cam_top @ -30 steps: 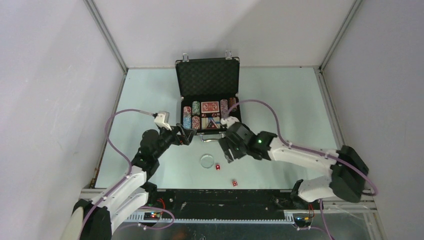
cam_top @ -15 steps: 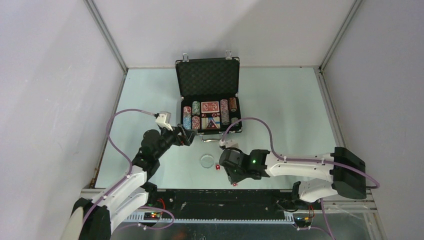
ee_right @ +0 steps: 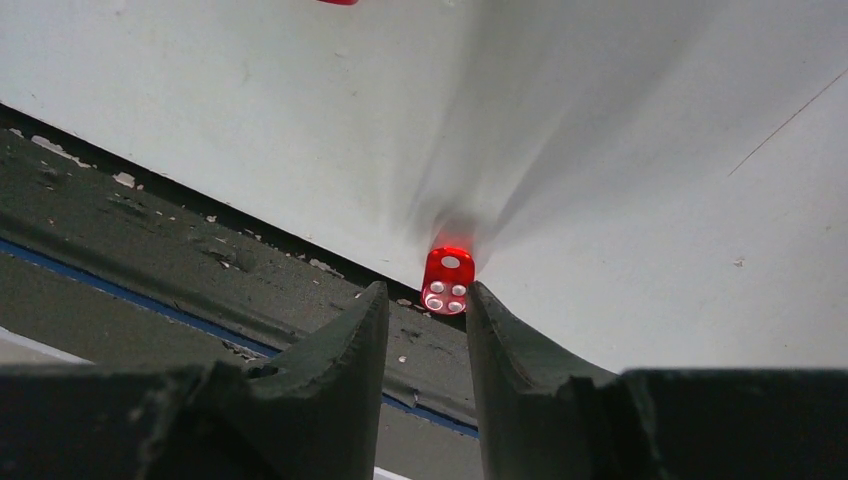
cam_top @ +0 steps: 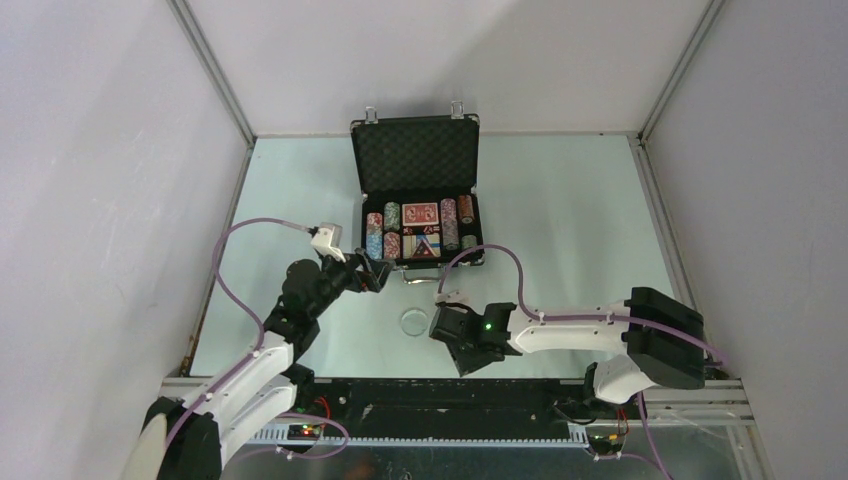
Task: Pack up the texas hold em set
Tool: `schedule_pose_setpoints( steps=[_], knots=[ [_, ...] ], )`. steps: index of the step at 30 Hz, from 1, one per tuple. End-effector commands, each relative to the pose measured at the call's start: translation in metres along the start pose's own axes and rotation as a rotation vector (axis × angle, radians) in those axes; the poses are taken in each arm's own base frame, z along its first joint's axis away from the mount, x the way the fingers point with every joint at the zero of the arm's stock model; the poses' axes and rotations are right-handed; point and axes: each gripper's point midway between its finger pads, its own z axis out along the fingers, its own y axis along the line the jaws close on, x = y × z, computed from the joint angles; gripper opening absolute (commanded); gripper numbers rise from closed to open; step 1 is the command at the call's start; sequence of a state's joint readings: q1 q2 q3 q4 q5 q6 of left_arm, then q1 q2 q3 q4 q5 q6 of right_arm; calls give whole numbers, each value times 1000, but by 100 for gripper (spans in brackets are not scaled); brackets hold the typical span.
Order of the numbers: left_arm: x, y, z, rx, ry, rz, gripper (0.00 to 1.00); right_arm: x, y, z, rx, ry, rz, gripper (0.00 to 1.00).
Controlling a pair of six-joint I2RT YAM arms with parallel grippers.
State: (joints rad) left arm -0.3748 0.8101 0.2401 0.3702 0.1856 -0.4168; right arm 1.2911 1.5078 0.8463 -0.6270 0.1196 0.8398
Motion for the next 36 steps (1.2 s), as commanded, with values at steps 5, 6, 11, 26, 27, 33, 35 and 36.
schedule_pose_setpoints(
  steps=[5, 6, 11, 26, 27, 33, 35, 36],
  knots=[
    [-28, -11, 1, 22, -67, 43, 98, 15, 2, 9, 4, 51, 34, 39],
    [-28, -11, 1, 22, -67, 43, 98, 16, 1, 9, 8, 50, 36, 40],
    [-28, -11, 1, 22, -68, 44, 98, 11, 1, 8, 6, 28, 42, 46],
    [-27, -12, 2, 23, -64, 46, 98, -4, -12, -13, 37, -30, 59, 48],
    [-27, -12, 2, 22, -64, 47, 98, -1, -11, -9, 30, -19, 59, 48],
    [-26, -11, 2, 22, -60, 48, 98, 9, -1, 12, -1, 37, 67, 46],
    [-26, -12, 3, 24, -60, 48, 98, 9, 2, 15, -9, 40, 67, 44],
    [-26, -12, 3, 24, -60, 48, 98, 9, 3, 15, -15, 40, 68, 43]
  ],
)
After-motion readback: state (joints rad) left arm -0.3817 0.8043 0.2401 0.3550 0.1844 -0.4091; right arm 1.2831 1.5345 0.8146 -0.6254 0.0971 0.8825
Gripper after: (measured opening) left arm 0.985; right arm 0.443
